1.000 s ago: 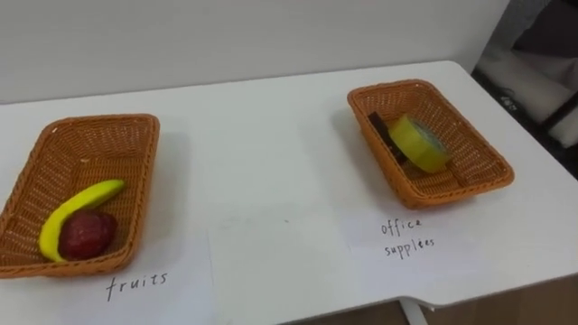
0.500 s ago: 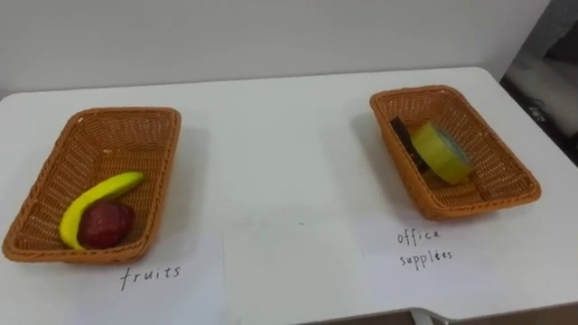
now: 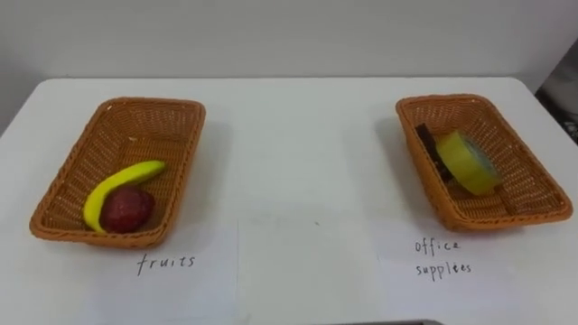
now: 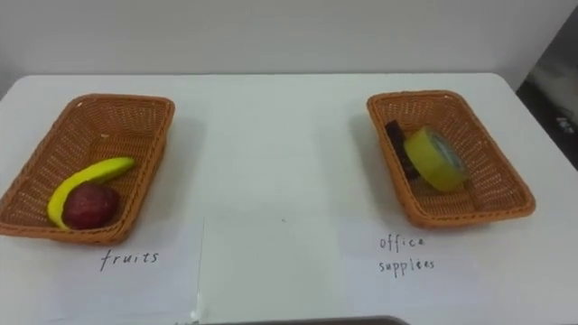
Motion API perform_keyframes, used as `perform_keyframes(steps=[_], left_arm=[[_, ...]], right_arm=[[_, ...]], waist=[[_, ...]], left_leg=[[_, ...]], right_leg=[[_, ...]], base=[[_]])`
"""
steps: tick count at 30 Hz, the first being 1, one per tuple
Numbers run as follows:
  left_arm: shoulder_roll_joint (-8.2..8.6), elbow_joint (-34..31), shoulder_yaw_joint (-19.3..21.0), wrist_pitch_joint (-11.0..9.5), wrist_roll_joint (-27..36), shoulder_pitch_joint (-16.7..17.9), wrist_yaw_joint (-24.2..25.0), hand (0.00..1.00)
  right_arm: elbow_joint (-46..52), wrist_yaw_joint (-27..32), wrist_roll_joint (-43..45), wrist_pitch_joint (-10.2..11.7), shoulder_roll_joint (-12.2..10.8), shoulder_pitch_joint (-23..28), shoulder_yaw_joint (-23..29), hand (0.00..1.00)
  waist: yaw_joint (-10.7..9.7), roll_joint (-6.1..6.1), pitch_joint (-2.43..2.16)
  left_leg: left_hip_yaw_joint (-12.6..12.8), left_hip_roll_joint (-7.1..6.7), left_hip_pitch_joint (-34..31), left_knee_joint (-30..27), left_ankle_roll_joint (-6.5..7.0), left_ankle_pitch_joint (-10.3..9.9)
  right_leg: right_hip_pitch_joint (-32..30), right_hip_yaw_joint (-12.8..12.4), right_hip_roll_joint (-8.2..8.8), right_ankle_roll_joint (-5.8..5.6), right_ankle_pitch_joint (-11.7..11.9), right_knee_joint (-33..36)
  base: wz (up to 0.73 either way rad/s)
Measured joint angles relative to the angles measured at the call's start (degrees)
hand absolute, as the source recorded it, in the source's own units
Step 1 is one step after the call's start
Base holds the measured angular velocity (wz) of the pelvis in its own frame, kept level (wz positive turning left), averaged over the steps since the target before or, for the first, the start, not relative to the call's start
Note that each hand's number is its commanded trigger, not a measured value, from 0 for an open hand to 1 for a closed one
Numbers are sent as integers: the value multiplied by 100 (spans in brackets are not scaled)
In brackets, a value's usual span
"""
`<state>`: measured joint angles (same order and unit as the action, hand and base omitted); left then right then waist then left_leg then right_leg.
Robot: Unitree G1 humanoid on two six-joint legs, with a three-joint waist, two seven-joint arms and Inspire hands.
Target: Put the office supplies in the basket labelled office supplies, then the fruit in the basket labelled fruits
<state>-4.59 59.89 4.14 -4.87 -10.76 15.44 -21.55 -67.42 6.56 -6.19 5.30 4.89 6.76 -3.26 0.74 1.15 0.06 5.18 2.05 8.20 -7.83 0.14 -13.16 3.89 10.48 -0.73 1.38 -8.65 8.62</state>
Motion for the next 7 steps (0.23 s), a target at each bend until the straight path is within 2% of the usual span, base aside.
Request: perform_keyframes(steps=[2, 7], left_arm=[[0, 1, 16, 0, -2, -2, 72, 0], [5, 2, 13, 0, -2, -26, 88, 0]], right_arm=[[-2, -35, 16, 0, -6, 2, -4, 0], [-76, -65, 24, 0, -23, -12, -4, 0]], waist=[[47, 5, -8], [96, 54, 6]], left_leg=[[-11, -4, 3, 0, 0, 0], [-65, -8, 35, 0, 0, 0]], right_leg=[[32, -1, 2, -2, -1, 1], [99, 55, 33, -10, -6, -18]], base=[[0], [5]])
